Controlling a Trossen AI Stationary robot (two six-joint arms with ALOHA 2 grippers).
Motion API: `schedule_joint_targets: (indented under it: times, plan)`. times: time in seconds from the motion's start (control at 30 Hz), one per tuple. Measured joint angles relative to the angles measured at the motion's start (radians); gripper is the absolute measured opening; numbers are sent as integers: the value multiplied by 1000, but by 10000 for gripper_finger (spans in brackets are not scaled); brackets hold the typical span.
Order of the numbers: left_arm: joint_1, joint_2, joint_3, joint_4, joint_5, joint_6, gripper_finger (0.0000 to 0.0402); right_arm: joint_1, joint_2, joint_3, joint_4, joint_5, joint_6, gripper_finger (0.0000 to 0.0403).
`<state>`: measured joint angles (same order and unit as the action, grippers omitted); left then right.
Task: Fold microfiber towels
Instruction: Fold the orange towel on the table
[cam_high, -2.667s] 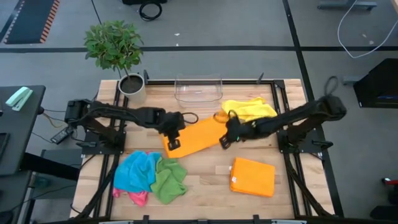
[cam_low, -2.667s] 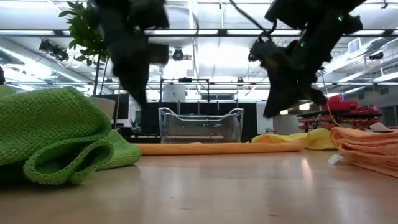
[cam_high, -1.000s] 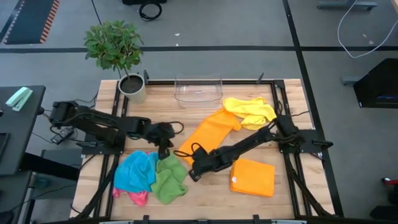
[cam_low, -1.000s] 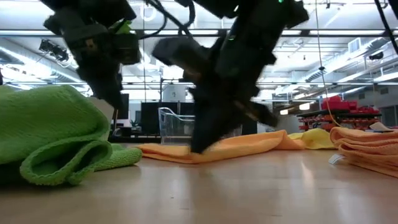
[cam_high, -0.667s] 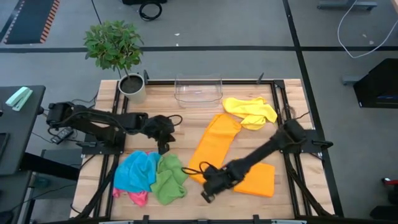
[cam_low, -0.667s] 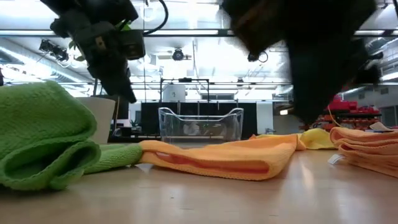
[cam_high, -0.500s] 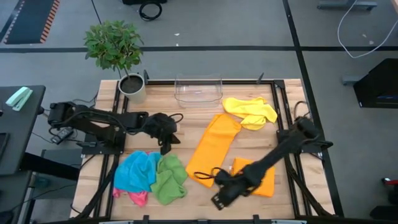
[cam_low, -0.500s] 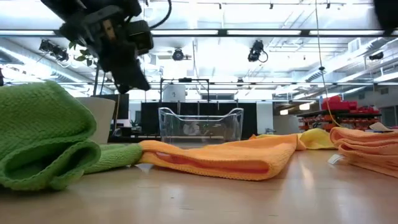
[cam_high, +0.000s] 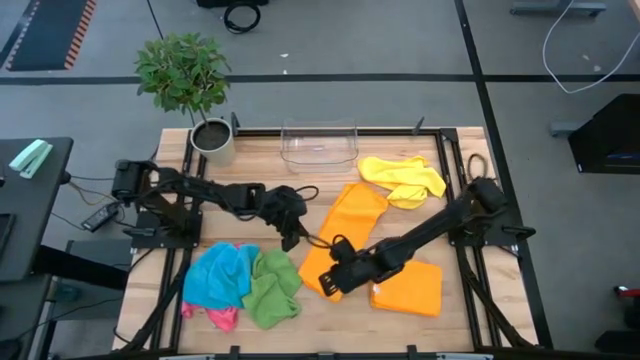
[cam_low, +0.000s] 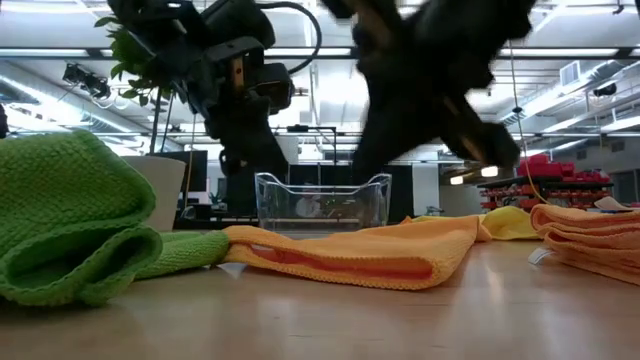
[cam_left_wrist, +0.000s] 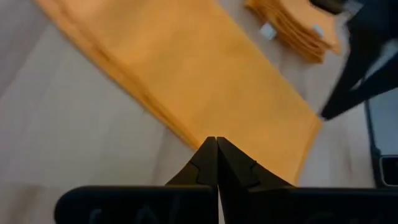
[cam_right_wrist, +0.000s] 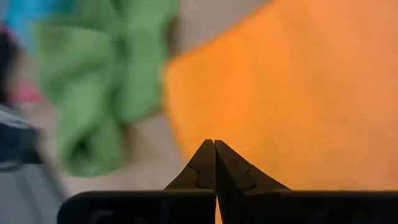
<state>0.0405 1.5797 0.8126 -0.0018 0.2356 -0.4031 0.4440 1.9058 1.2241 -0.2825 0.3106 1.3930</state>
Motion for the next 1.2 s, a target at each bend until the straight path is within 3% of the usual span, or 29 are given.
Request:
schedule_joint_targets:
  times: [0.3, 0.53, 0.73, 0.87, 1.03, 1.2]
  plan:
    - [33, -18, 2, -72, -23, -56, 5, 56, 138, 8, 32, -154, -32, 1]
    - [28, -15, 1, -20, -50, -167, 5, 201, 54, 0, -59, -252, 24, 1]
    - [14, 47, 4, 220, -55, -313, 30, 223, -115, 2, -238, -89, 38, 1]
    - [50, 121, 75, 212, -118, -317, 65, 193, -230, 1, -334, -4, 39, 1]
    - [86, 251, 219, 179, -120, -147, 118, 154, -334, -31, -369, 46, 5, 1]
    - [87, 351, 372, 9, -123, 54, 158, 131, -421, -89, -378, 72, -6, 1]
